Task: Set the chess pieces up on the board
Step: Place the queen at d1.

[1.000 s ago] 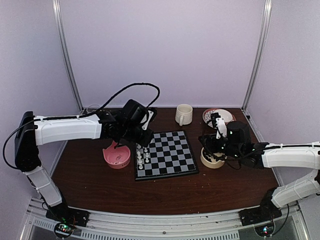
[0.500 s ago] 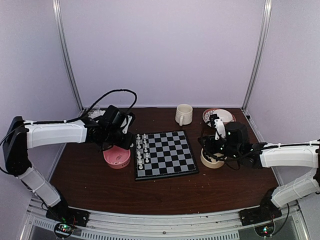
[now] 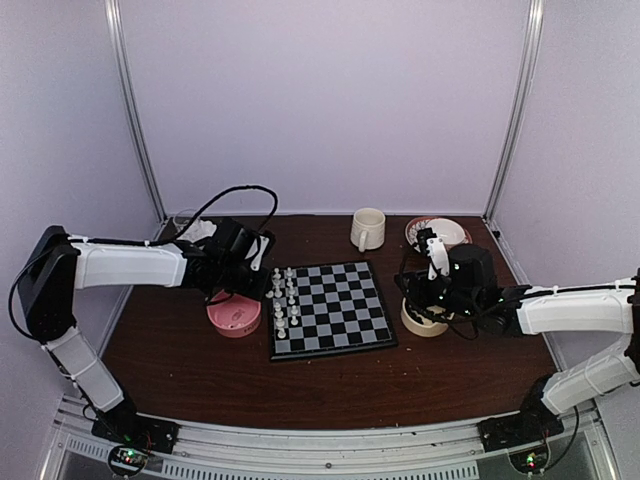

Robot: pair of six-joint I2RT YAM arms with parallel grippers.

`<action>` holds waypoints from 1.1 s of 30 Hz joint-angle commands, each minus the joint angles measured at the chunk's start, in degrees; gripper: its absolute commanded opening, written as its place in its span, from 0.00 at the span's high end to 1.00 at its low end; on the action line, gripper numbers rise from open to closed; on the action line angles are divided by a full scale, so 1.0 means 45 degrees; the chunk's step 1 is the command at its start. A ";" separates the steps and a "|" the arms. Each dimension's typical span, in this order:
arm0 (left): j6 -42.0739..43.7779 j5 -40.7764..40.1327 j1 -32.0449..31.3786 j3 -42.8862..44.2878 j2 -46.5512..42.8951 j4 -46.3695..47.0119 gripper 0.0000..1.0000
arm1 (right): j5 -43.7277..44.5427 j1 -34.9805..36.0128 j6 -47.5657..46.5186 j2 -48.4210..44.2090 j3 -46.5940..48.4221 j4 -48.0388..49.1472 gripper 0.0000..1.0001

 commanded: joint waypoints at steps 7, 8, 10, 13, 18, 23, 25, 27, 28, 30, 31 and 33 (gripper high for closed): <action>0.0142 0.0681 0.0179 0.0195 0.1027 0.1433 0.91 | 0.0254 -0.0087 -0.0067 -0.0150 -0.0081 0.0339 0.67; 0.0159 0.0715 0.0180 0.0195 0.1110 0.1526 0.91 | 0.0226 -0.0087 -0.0068 -0.0160 -0.0085 0.0342 0.67; 0.0176 0.0727 0.0180 0.0245 0.1296 0.1637 0.91 | 0.0224 -0.0085 -0.0062 -0.0180 -0.0071 0.0347 0.67; 0.0200 0.0720 0.0180 0.0431 0.1597 0.1667 0.92 | 0.0207 -0.0087 -0.0026 -0.0201 -0.0103 0.0344 0.67; 0.0220 0.0713 0.0180 0.0577 0.1915 0.1847 0.91 | 0.0179 -0.0087 -0.0024 -0.0256 -0.0094 0.0332 0.67; 0.0259 0.0664 0.0180 0.0721 0.2193 0.1902 0.91 | 0.0146 -0.0087 -0.0002 -0.0285 -0.0105 0.0324 0.66; 0.0278 0.0646 0.0180 0.0737 0.2272 0.1984 0.91 | 0.0126 -0.0087 0.0003 -0.0277 -0.0085 0.0313 0.67; 0.0260 0.0671 0.0180 0.0788 0.2346 0.1965 0.91 | 0.0108 -0.0087 0.0011 -0.0277 -0.0085 0.0294 0.66; 0.0259 0.0689 0.0192 0.0813 0.2371 0.1966 0.91 | 0.0120 -0.0087 0.0010 -0.0262 -0.0080 0.0283 0.66; 0.0277 0.0736 0.0180 0.0857 0.2400 0.1903 0.90 | 0.0125 -0.0087 0.0015 -0.0244 -0.0066 0.0277 0.66; 0.0279 0.0722 0.0180 0.0866 0.2385 0.1858 0.89 | 0.0125 -0.0087 0.0008 -0.0225 -0.0056 0.0271 0.66; 0.0279 0.0719 0.0190 0.0898 0.2369 0.1764 0.87 | 0.0108 -0.0087 0.0015 -0.0201 -0.0046 0.0258 0.66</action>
